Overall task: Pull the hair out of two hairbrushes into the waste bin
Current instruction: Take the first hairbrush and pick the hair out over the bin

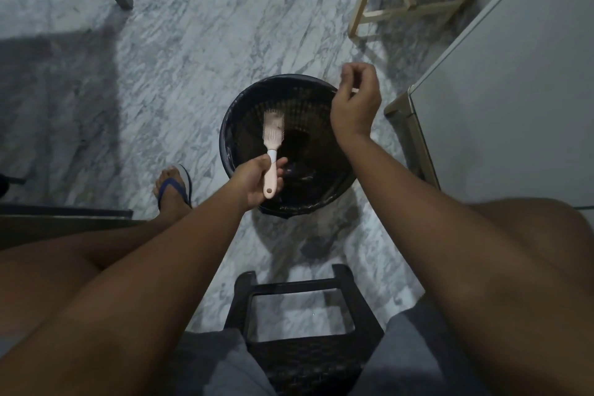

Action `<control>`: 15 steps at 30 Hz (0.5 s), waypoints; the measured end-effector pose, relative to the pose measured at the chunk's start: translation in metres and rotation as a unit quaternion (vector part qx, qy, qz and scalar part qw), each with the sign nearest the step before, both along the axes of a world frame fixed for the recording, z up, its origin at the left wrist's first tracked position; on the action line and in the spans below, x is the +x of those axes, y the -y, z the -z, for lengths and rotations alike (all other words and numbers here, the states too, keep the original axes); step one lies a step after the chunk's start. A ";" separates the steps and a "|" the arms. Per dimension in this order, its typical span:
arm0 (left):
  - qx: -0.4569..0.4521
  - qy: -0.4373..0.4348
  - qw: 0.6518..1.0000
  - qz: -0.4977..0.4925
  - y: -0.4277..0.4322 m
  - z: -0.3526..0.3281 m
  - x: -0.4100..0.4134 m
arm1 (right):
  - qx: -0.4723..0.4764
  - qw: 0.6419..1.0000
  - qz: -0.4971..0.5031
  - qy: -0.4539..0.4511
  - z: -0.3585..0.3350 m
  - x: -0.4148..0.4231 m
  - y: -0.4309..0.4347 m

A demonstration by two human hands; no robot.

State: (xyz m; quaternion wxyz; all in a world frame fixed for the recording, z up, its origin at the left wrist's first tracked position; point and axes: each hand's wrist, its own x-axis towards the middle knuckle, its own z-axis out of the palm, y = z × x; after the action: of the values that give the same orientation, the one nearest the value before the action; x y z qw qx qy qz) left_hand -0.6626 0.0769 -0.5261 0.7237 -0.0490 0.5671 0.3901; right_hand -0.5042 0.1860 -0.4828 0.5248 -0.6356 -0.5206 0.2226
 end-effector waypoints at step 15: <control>0.062 0.034 0.995 0.076 0.002 0.000 -0.005 | -0.194 0.943 -0.249 0.101 0.026 -0.020 0.023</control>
State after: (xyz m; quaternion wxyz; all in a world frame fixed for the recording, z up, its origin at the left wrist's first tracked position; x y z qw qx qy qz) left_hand -0.6673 0.0747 -0.5257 0.7715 0.0263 0.5190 0.3672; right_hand -0.5239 0.1628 -0.5090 0.2634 -0.5944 -0.6594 0.3774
